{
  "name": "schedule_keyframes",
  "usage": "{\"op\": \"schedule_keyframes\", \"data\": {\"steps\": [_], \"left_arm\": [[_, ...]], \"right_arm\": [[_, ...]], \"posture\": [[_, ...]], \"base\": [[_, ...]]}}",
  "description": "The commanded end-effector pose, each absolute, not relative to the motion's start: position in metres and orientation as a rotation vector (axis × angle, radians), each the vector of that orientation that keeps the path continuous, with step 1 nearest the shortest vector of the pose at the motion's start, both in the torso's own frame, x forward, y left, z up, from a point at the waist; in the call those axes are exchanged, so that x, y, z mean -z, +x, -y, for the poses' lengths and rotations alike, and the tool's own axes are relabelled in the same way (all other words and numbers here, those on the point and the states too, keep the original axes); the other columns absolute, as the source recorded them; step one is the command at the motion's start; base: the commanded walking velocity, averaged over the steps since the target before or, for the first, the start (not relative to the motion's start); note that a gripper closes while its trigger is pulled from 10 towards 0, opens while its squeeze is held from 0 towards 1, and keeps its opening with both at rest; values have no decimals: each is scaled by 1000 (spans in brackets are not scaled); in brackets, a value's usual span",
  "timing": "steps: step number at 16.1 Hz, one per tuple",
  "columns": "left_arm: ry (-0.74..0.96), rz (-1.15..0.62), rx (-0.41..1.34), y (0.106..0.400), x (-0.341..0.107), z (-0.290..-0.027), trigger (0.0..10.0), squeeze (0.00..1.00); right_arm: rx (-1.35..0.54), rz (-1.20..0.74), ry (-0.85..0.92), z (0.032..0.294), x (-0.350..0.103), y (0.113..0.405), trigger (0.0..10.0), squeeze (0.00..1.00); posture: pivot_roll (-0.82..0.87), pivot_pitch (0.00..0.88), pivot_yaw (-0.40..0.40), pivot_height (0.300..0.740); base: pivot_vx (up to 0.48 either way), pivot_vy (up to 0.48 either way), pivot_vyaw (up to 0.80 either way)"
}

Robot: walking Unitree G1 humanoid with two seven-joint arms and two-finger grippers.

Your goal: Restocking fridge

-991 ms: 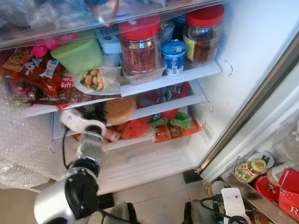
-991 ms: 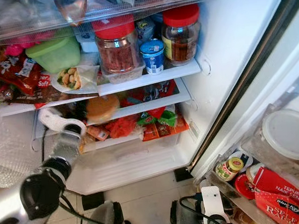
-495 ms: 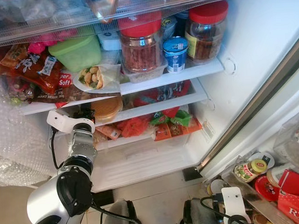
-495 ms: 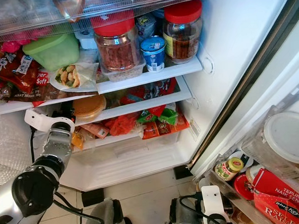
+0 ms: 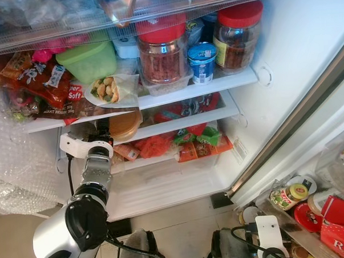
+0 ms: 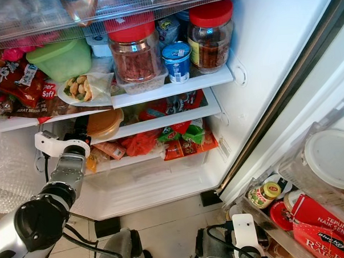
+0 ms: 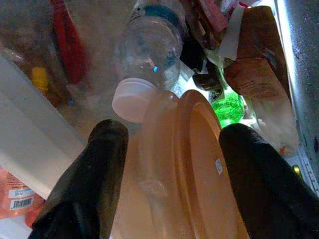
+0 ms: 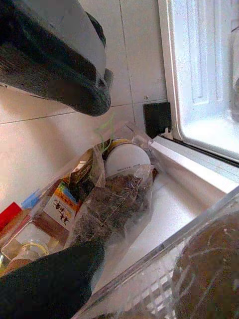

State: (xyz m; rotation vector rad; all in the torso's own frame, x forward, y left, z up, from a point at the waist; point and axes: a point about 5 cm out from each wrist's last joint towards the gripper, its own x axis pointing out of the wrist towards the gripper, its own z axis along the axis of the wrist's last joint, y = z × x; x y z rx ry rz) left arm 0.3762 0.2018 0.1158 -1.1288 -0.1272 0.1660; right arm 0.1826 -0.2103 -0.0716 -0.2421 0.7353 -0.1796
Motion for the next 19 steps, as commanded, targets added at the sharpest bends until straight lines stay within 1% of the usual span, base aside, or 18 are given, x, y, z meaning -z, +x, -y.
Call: {"op": "schedule_keyframes", "data": {"steps": [1,7,8,9,10,13,19], "left_arm": [[-1109,125,-171,372,-110,-206,10000,1000],[-1152,164,-126,371,-112,-208,10000,1000],[-1124,163,-101,370,-111,-207,10000,0],[-1114,152,-96,368,-109,-207,10000,0],[-1151,153,-109,366,-106,-208,10000,0],[-1171,177,-173,358,-97,-217,10000,0],[-1194,125,-91,349,-86,-194,10000,0]], "right_arm": [[151,-961,-245,205,99,128,10000,0],[194,-952,-228,202,100,125,10000,0],[205,-951,-224,201,100,125,10000,0],[211,-951,-224,201,100,124,10000,0],[211,-951,-226,201,100,124,10000,0],[213,-947,-224,200,100,124,10000,0],[244,-943,-225,200,100,124,10000,0]], "posture": [[-148,217,68,647],[-146,205,92,647],[-142,203,97,647],[-142,202,100,647],[-142,202,101,647],[-138,199,106,647],[-138,198,113,647]], "base": [[0,0,0],[0,0,0],[0,0,0],[0,0,0],[0,0,0],[0,0,0],[0,0,0]]}}
